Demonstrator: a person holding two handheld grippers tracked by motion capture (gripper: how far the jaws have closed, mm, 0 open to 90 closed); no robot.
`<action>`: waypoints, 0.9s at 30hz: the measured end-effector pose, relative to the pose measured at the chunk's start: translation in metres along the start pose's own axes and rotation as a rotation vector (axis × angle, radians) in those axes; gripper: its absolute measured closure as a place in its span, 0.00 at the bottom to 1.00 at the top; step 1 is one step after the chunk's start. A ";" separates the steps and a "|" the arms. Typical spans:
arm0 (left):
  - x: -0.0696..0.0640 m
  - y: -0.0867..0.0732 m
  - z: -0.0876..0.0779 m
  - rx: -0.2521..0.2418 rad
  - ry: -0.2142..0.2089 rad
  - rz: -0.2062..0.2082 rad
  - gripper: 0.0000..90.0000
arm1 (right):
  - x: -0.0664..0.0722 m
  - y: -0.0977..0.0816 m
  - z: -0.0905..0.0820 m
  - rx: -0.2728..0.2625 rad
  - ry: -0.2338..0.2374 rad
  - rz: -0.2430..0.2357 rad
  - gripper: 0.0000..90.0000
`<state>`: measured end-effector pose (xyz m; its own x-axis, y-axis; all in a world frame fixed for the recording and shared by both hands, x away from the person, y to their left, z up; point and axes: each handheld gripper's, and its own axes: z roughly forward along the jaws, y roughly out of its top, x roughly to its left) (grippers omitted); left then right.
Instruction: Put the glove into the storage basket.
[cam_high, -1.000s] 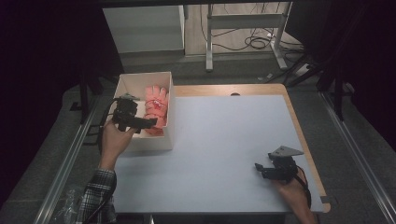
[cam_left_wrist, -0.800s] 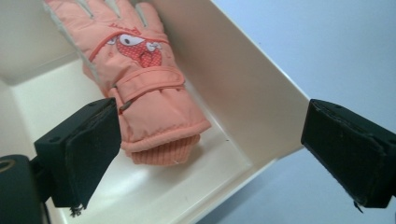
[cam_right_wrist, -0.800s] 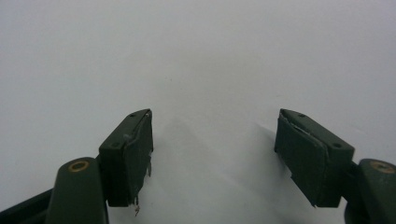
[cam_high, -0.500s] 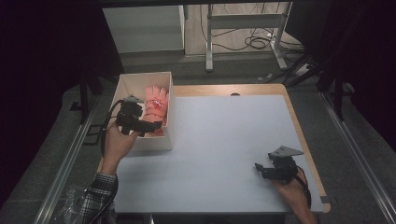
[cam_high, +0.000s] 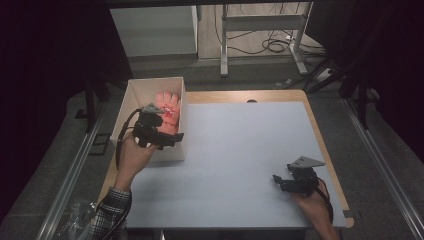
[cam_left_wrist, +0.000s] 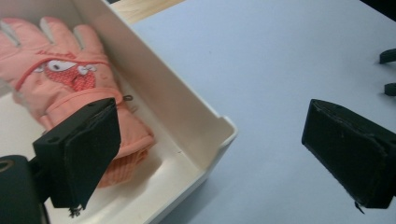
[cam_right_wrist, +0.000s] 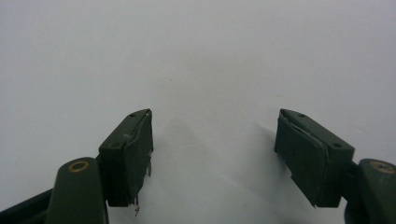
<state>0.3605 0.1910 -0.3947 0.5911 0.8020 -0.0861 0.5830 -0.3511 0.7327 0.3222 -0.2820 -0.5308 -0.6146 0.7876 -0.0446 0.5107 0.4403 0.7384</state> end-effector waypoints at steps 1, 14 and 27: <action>-0.002 0.001 0.001 0.000 -0.005 0.004 0.06 | 0.000 0.000 0.000 0.000 -0.001 -0.001 0.31; -0.027 0.011 0.016 -0.009 -0.061 0.052 0.05 | 0.000 0.000 0.000 0.000 -0.001 -0.001 0.31; -0.056 0.016 0.036 -0.027 -0.133 0.097 0.05 | 0.000 0.000 0.000 0.001 0.000 -0.002 0.31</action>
<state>0.3569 0.1229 -0.4025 0.7133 0.6935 -0.1017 0.5057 -0.4087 0.7598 0.3222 -0.2821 -0.5306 -0.6156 0.7867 -0.0462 0.5103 0.4426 0.7373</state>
